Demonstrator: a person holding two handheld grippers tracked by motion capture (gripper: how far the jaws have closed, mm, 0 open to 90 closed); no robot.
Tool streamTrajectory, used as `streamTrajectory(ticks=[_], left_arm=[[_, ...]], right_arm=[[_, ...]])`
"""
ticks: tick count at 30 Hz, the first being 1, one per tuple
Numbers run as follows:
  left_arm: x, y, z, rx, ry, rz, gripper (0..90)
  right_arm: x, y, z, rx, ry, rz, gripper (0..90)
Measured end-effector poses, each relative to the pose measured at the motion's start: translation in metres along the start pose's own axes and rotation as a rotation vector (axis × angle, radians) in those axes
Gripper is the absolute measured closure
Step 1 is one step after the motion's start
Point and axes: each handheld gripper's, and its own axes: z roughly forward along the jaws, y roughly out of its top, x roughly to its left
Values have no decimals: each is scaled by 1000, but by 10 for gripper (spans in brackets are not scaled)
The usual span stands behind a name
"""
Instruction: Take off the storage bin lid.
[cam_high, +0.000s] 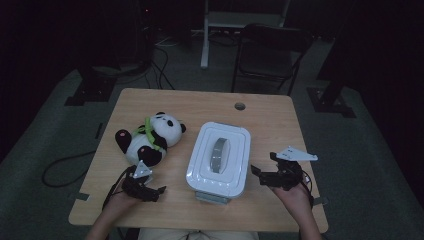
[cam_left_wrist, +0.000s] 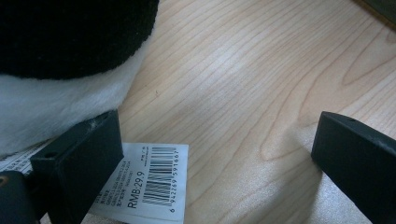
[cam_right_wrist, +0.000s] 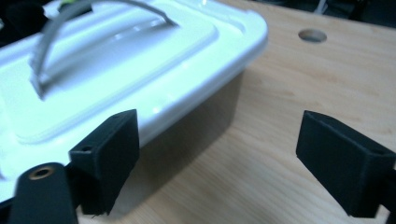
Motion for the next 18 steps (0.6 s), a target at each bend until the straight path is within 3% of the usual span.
streamTrajectory(ticks=[8,13,18], left_arm=[[0,0,0,0,0,-1,26],[0,0,0,0,0,-1,26],[0,0,0,0,0,-1,26]], right_arm=[[20,13,5,-15,74,-45,202],[34,17,18,-5,172,-47,190],[49,23,27,-13,216,-63,186]])
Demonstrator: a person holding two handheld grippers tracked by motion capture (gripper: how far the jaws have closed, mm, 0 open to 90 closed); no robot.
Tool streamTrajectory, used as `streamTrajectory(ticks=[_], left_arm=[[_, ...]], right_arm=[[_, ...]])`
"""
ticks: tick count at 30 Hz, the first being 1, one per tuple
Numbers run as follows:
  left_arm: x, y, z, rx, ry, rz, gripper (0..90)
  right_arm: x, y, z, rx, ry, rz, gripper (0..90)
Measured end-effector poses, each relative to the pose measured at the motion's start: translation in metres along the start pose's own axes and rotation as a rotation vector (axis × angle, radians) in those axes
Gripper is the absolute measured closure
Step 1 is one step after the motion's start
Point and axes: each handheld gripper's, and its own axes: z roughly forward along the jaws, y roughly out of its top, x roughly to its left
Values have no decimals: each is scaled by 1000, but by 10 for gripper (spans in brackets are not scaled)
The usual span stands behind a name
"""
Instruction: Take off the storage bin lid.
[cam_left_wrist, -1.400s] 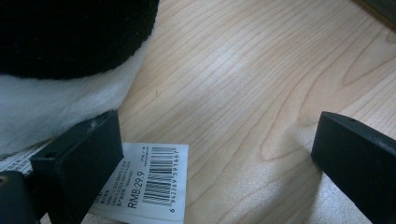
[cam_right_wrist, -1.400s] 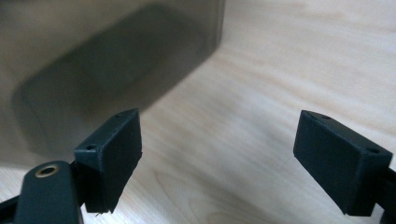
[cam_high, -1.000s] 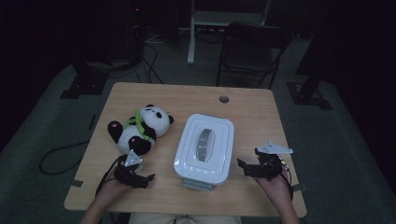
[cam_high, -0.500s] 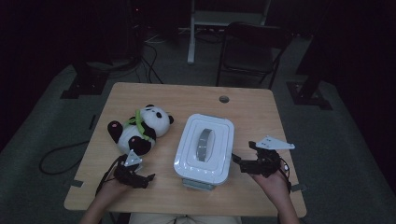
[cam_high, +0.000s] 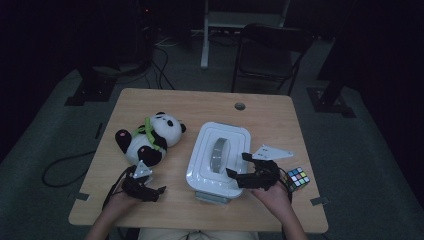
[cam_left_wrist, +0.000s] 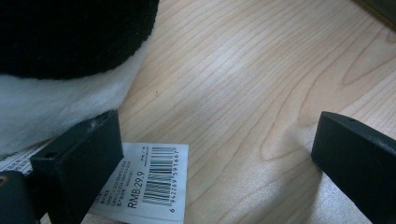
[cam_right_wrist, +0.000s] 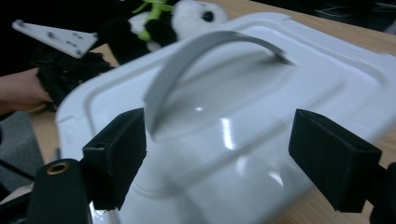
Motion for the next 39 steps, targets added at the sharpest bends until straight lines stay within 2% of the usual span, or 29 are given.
streamTrajectory(ticks=[8,21,24,28,29,31,36,37,39], left_arm=[[0,0,0,2,-1,1,26],[0,0,0,1,-1,0,26],[0,0,0,1,-1,0,26],[0,0,0,1,-1,0,26],[0,0,0,1,-1,1,26],[0,0,0,1,-1,0,26],[0,0,0,2,-1,3,26],[0,0,0,1,-1,2,26],[0,0,0,2,-1,3,26]], right_arm=[[11,11,17,8,47,-16,186],[20,15,35,50,50,-50,233],[21,13,38,63,54,-60,302],[25,10,40,56,9,-114,397],[25,10,40,58,24,-110,432],[25,11,41,60,31,-116,441],[26,12,43,59,67,-117,566],[26,12,43,57,60,-114,618],[26,11,43,58,42,-122,617]])
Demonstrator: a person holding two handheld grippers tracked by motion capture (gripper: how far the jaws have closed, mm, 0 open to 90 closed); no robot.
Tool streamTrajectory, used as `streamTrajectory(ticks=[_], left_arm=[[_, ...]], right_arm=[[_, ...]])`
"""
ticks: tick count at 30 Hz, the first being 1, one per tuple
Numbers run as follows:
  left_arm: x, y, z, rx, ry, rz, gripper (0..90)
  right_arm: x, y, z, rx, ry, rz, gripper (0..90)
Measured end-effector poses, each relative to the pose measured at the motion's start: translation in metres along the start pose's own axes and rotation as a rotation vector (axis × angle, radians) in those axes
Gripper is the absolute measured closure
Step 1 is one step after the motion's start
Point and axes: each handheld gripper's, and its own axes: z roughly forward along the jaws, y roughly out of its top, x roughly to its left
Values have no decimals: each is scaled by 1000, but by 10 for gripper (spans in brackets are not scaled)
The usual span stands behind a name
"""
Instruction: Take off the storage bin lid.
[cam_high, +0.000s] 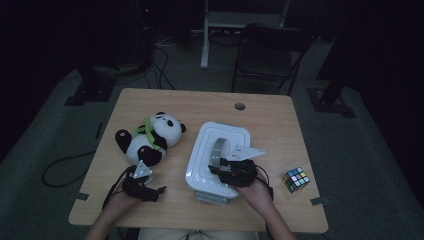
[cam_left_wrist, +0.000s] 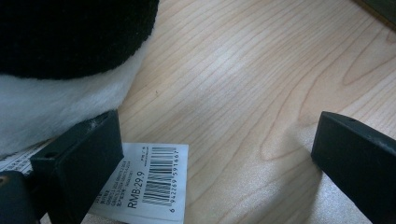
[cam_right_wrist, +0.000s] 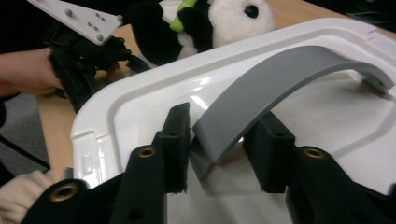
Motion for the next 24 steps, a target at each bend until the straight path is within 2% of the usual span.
streamTrajectory(ticks=[14,21,24], left_arm=[[0,0,0,-1,0,-1,26],[0,0,0,0,0,-2,26],[0,0,0,0,-1,-1,26]], right_arm=[[2,5,0,6,12,25,665],[5,8,-8,2,16,11,679],[5,9,-11,-6,31,19,679]])
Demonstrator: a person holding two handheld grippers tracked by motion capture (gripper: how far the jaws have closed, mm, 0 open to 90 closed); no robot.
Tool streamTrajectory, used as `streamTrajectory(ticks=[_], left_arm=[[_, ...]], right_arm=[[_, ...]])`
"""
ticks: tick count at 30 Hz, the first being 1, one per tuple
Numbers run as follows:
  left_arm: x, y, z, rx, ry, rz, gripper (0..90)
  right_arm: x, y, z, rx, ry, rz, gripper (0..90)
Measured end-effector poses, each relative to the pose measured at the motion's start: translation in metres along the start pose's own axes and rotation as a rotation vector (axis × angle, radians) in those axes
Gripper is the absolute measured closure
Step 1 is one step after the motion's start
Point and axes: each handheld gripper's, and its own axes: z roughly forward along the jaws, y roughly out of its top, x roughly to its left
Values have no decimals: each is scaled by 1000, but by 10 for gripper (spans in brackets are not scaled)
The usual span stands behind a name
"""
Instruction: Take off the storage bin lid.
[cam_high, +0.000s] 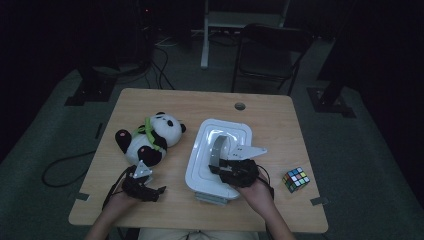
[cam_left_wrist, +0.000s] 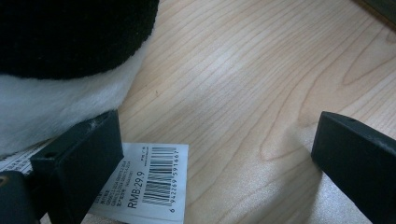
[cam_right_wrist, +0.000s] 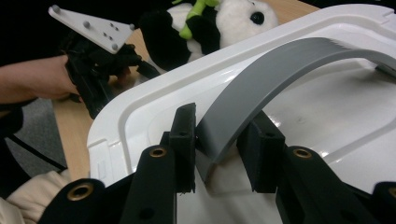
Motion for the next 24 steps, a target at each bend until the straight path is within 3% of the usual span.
streamTrajectory(ticks=[6,12,24], left_arm=[[0,0,0,-5,3,-1,26],[0,0,0,-5,2,-4,26],[0,0,0,-3,1,-3,26]], right_arm=[[3,7,-12,-37,22,0,679],[-3,17,-26,-71,-34,-18,679],[-36,33,-40,-128,-148,1,680]])
